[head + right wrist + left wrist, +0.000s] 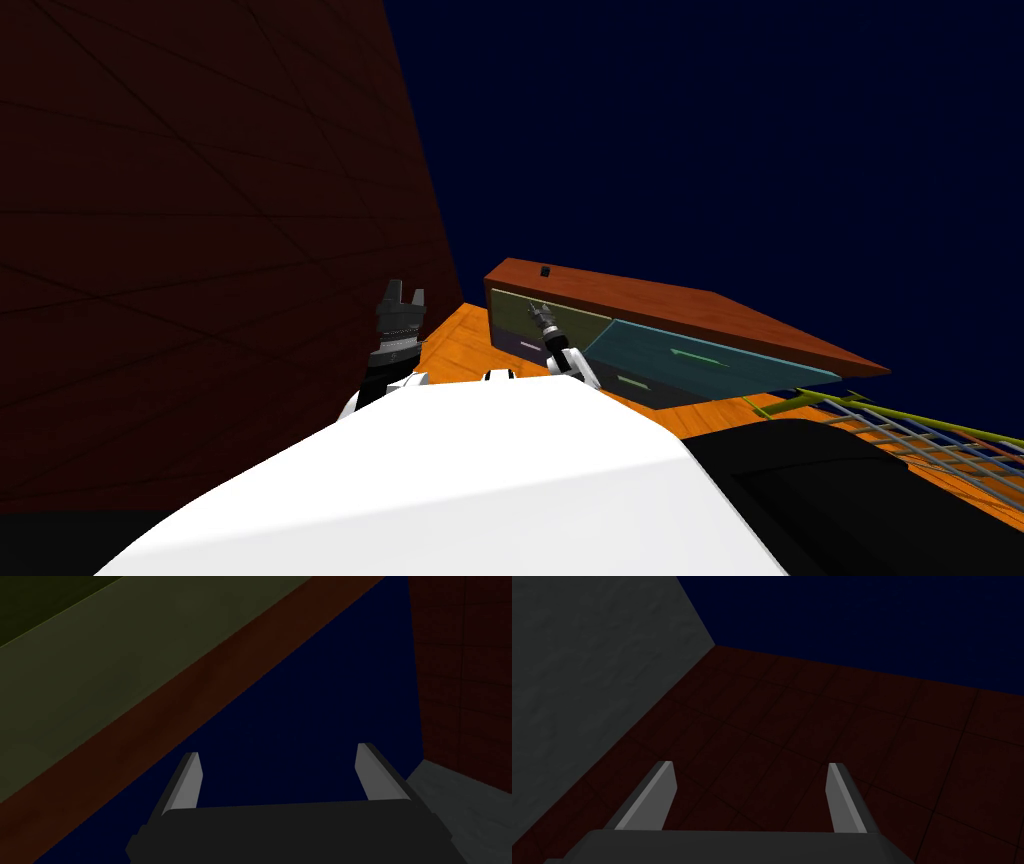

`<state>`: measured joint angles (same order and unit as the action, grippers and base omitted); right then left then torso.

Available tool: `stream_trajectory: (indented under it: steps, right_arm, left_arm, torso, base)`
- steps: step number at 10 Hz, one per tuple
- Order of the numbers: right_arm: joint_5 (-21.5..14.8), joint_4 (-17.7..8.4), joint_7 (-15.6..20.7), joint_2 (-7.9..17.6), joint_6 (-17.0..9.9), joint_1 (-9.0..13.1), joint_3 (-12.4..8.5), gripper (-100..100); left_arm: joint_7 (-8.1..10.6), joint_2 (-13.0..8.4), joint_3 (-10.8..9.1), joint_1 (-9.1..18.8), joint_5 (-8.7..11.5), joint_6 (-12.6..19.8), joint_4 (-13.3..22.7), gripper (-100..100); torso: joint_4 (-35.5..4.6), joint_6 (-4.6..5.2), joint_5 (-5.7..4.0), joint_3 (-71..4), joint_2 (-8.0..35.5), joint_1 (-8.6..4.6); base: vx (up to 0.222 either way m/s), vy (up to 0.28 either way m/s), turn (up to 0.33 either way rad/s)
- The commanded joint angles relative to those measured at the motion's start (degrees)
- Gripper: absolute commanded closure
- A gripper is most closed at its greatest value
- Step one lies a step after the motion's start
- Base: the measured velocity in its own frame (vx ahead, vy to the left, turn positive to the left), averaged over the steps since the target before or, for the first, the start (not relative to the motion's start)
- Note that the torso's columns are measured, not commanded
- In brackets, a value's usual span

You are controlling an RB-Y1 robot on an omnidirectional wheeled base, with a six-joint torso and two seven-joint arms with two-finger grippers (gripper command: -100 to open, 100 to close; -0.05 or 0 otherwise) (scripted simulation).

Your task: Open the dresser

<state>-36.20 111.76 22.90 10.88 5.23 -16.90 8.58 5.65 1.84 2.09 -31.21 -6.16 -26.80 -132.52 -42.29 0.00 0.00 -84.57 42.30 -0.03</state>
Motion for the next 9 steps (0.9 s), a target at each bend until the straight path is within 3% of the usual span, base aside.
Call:
stream_trajectory:
  steps: [1, 4, 6, 9]
  right_arm:
    - [-4.7, -2.7, 1.8, 0.0, -2.3, 1.7, 0.6, -100]
    - [-9.8, -7.0, 5.0, -0.1, -6.0, 4.0, 1.6, -100]
    - [-11.9, -7.0, 5.0, -0.1, -6.0, 4.0, 1.6, -100]
    - [-17.5, -11.3, 8.1, -0.4, -9.5, 6.3, 2.6, -100]
  left_arm:
    - [0.00, 0.0, 0.00, 0.0, 0.0, 0.0, 0.0, 0]
    - [0.00, 0.0, 0.00, 0.0, 0.0, 0.0, 0.0, 0]
    - [0.00, 0.0, 0.00, 0.0, 0.0, 0.0, 0.0, 0]
    - [0.00, 0.0, 0.00, 0.0, 0.0, 0.0, 0.0, 0]
  torso:
    - [0.0, 0.00, 0.01, 0.0, 0.0, 0.06]
    - [0.0, 0.00, 0.00, 0.0, 0.0, 0.00]
    - [0.0, 0.00, 0.01, 0.0, 0.0, 0.02]
    - [0.0, 0.00, 0.01, 0.0, 0.0, 0.04]
  base:
    - [0.026, 0.057, -0.029]
    - [0.029, 0.052, -0.048]
    - [0.014, 0.034, -0.016]
    - [0.017, 0.040, -0.058]
